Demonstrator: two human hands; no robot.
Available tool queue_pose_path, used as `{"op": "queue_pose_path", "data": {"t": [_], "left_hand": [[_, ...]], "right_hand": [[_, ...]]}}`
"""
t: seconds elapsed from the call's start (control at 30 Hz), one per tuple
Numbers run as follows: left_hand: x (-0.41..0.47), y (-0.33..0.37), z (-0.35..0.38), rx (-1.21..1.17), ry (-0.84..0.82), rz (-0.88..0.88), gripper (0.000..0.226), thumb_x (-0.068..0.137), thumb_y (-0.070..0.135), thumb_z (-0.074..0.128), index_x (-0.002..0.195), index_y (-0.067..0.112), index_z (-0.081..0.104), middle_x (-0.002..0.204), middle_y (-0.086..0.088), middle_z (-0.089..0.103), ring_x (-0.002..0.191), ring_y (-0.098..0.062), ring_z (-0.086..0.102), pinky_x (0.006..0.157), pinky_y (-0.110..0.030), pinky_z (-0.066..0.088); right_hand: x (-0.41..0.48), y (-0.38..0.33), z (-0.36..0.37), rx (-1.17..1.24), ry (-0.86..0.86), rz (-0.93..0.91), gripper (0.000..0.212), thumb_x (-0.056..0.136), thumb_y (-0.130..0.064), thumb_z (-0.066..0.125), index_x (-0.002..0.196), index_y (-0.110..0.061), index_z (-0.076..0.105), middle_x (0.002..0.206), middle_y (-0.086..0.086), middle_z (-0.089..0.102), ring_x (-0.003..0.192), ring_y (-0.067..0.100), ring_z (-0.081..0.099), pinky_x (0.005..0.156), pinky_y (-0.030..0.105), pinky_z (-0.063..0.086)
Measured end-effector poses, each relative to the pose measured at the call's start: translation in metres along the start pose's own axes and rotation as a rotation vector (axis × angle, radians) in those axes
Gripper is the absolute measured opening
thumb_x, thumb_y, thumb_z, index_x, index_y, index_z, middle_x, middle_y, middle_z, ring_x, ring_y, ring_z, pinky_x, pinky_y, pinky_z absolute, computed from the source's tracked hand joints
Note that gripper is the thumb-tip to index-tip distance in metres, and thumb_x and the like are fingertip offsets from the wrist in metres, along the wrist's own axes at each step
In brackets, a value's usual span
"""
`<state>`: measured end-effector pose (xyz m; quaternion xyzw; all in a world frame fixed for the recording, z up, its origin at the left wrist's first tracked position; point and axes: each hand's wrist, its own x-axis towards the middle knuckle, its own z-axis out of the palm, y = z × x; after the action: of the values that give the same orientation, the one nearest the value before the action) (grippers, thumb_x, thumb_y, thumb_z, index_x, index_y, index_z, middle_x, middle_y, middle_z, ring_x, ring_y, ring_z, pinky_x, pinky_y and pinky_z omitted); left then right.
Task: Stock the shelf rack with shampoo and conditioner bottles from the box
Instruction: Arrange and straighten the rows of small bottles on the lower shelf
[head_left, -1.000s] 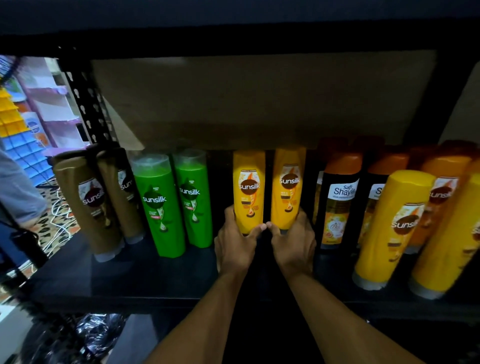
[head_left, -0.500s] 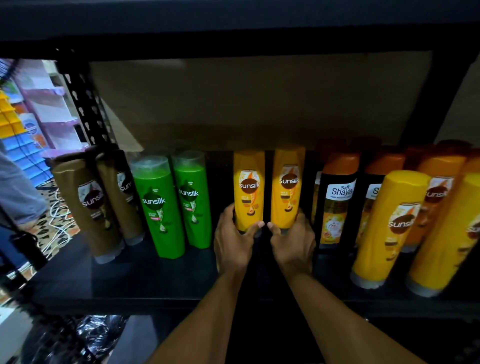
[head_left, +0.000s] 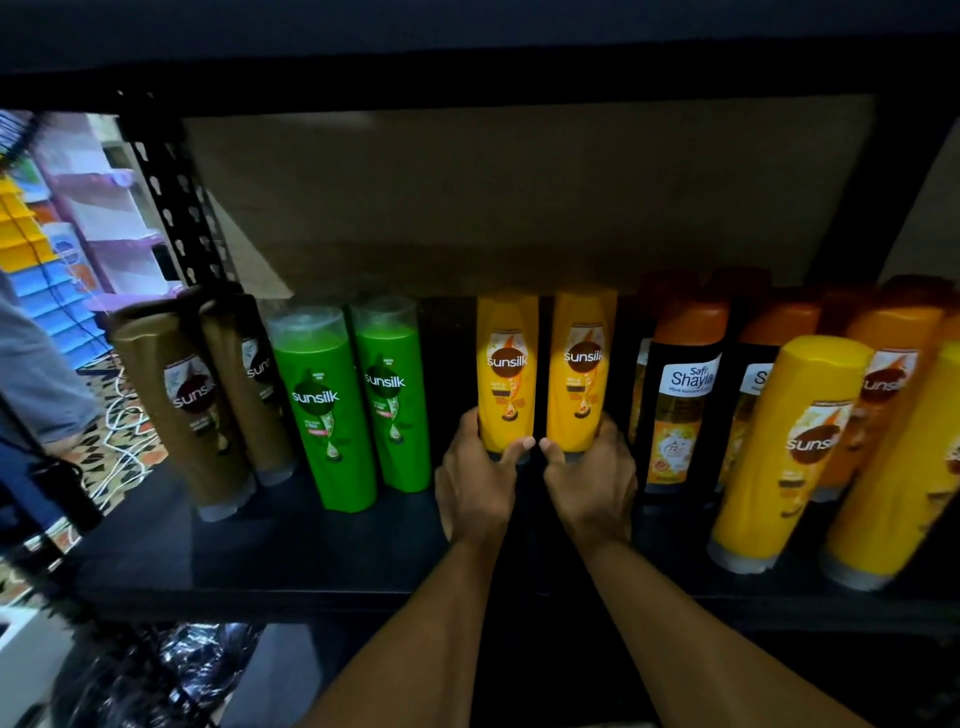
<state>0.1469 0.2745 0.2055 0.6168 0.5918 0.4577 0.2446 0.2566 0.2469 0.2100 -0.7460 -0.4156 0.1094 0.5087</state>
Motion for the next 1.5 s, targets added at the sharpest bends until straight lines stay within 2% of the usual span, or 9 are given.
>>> {"op": "queue_pose_path", "data": {"t": [0.17, 0.33, 0.53, 0.8, 1.2, 1.5], "left_hand": [[-0.0003, -0.0006, -0.0002, 0.016, -0.008, 0.017, 0.054, 0.087, 0.054, 0.071, 0.131, 0.032, 0.05, 0.125, 0.003, 0.066, 0.113, -0.023, 0.064, 0.095, -0.045, 0.052], [0.0017, -0.0021, 0.0018, 0.071, -0.035, 0.049, 0.056, 0.091, 0.052, 0.067, 0.14, 0.032, 0.046, 0.131, 0.002, 0.064, 0.12, -0.025, 0.059, 0.099, -0.049, 0.048], [0.0025, -0.0028, 0.0042, 0.072, -0.023, 0.039, 0.055, 0.092, 0.051, 0.066, 0.139, 0.032, 0.044, 0.133, 0.002, 0.062, 0.121, -0.025, 0.058, 0.1, -0.051, 0.047], [0.0032, -0.0053, 0.0062, 0.123, -0.042, 0.021, 0.053, 0.095, 0.049, 0.061, 0.14, 0.029, 0.04, 0.136, 0.0, 0.059, 0.126, -0.025, 0.052, 0.104, -0.047, 0.04], [0.0042, -0.0034, 0.0058, 0.096, -0.013, 0.027, 0.056, 0.093, 0.048, 0.066, 0.14, 0.03, 0.042, 0.132, 0.0, 0.062, 0.122, -0.025, 0.057, 0.1, -0.049, 0.047], [0.0046, -0.0024, 0.0058, 0.097, -0.011, 0.016, 0.054, 0.093, 0.046, 0.066, 0.139, 0.028, 0.043, 0.131, -0.002, 0.061, 0.121, -0.026, 0.056, 0.101, -0.051, 0.046]], "right_hand": [[-0.0017, -0.0023, -0.0015, -0.018, -0.005, -0.009, 0.07, 0.087, -0.035, 0.077, 0.143, -0.009, 0.044, 0.138, 0.016, 0.055, 0.127, 0.036, 0.053, 0.099, 0.04, 0.045], [-0.0025, -0.0019, -0.0014, 0.015, -0.006, -0.013, 0.074, 0.087, -0.034, 0.077, 0.146, -0.011, 0.04, 0.14, 0.015, 0.054, 0.129, 0.035, 0.052, 0.101, 0.041, 0.044], [-0.0017, -0.0027, -0.003, 0.032, -0.007, -0.017, 0.07, 0.087, -0.032, 0.077, 0.144, -0.011, 0.041, 0.138, 0.014, 0.055, 0.126, 0.034, 0.053, 0.097, 0.037, 0.044], [-0.0028, -0.0022, -0.0026, 0.036, 0.0, -0.027, 0.07, 0.087, -0.03, 0.077, 0.144, -0.009, 0.041, 0.139, 0.015, 0.054, 0.127, 0.035, 0.053, 0.1, 0.039, 0.043], [-0.0021, -0.0011, -0.001, 0.044, 0.008, -0.023, 0.072, 0.086, -0.031, 0.078, 0.145, -0.011, 0.041, 0.138, 0.015, 0.056, 0.125, 0.035, 0.055, 0.098, 0.039, 0.045], [-0.0011, -0.0008, -0.0009, 0.032, -0.006, -0.024, 0.073, 0.088, -0.032, 0.076, 0.146, -0.01, 0.039, 0.139, 0.016, 0.054, 0.126, 0.036, 0.053, 0.099, 0.039, 0.045]]}}
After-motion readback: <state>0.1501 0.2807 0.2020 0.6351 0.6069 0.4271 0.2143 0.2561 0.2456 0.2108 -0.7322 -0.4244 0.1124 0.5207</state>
